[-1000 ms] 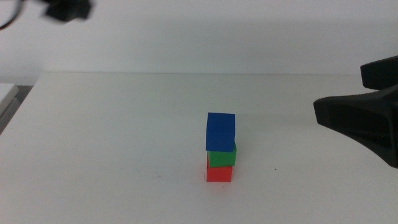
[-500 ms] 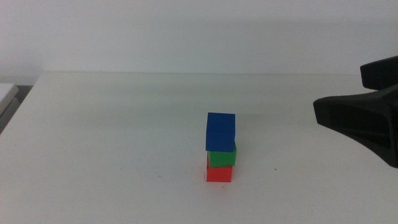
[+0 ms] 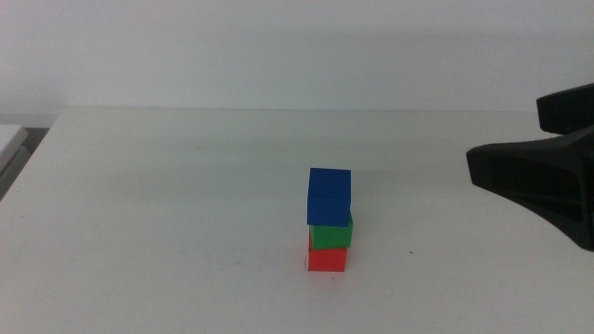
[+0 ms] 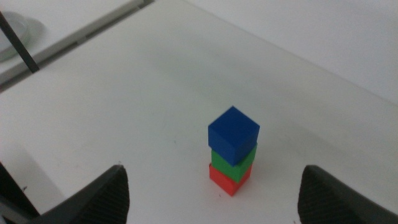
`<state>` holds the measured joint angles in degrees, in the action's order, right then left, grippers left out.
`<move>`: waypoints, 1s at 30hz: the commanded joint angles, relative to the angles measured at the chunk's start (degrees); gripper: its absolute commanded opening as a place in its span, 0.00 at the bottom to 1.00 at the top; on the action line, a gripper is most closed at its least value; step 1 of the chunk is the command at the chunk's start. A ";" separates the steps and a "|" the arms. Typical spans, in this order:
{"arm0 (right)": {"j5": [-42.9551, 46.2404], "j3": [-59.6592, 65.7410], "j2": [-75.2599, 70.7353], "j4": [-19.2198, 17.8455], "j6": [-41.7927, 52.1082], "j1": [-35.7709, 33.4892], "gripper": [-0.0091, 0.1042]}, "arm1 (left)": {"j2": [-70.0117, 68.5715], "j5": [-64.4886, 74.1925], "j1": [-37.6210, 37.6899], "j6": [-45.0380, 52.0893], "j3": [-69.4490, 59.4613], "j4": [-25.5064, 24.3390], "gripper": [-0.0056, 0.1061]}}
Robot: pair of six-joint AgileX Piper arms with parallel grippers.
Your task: Stack red cubes first, then green, then blue cubes in a specific spot.
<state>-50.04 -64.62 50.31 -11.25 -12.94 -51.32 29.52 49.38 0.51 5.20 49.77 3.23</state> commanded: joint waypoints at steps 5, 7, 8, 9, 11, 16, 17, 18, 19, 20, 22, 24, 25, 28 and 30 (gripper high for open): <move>18.38 12.47 -3.57 5.71 -0.06 5.26 0.90 | -3.12 -8.32 -0.19 -0.72 -5.82 2.41 0.89; 26.68 19.78 -5.36 9.96 -0.06 9.78 0.90 | -6.35 -14.47 -0.19 -0.72 -10.74 3.56 0.89; 30.78 23.86 -6.53 11.25 -0.06 12.32 0.90 | -8.12 -17.52 -0.19 -0.72 -13.66 3.23 0.89; 33.93 27.76 -7.92 11.71 -0.06 14.91 0.90 | -9.93 -19.98 -0.19 -0.72 -16.50 2.99 0.89; 36.78 34.19 -10.87 10.36 -0.06 19.53 0.90 | -13.05 -22.83 -0.19 -0.72 -21.73 3.06 0.89; 36.67 47.70 -20.96 10.09 -0.06 31.14 0.90 | -21.08 -28.85 -0.19 -0.72 -32.77 3.30 0.89; 36.67 50.01 -23.58 10.09 -0.06 33.40 0.90 | -22.74 -29.34 -0.19 -0.72 -34.24 3.30 0.89; 36.67 52.06 -26.35 10.09 -0.06 35.54 0.90 | -24.33 -29.95 -0.19 -0.72 -35.94 3.30 0.89; 36.67 53.58 -28.57 10.09 -0.06 37.11 0.90 | -25.80 -30.07 -0.19 -0.72 -37.45 3.30 0.89; 36.51 55.30 -31.37 9.96 -0.06 38.98 0.90 | -26.85 -30.07 -0.19 -0.72 -38.80 3.30 0.89; 36.26 58.55 -36.25 9.22 -0.06 41.84 0.90 | -29.01 -30.53 -0.19 -0.72 -41.54 3.30 0.89; 36.26 61.54 -41.36 7.06 -0.06 44.27 0.90 | -29.52 -31.12 -0.19 -0.72 -44.04 3.44 0.89; 36.13 62.67 -43.75 6.95 -0.06 45.18 0.90 | -29.52 -31.66 -0.19 -0.72 -45.38 3.52 0.89; 36.13 64.62 -49.76 6.95 -0.06 46.72 0.90 | -29.52 -34.98 -0.19 -0.72 -48.58 3.52 0.89; 31.52 64.62 -50.31 6.17 -0.06 46.84 0.90 | -29.52 -37.03 -0.19 -0.72 -49.77 3.52 0.89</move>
<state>-16.46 -0.28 0.97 -3.72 -13.19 -5.03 0.21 15.44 0.48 4.99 0.73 6.29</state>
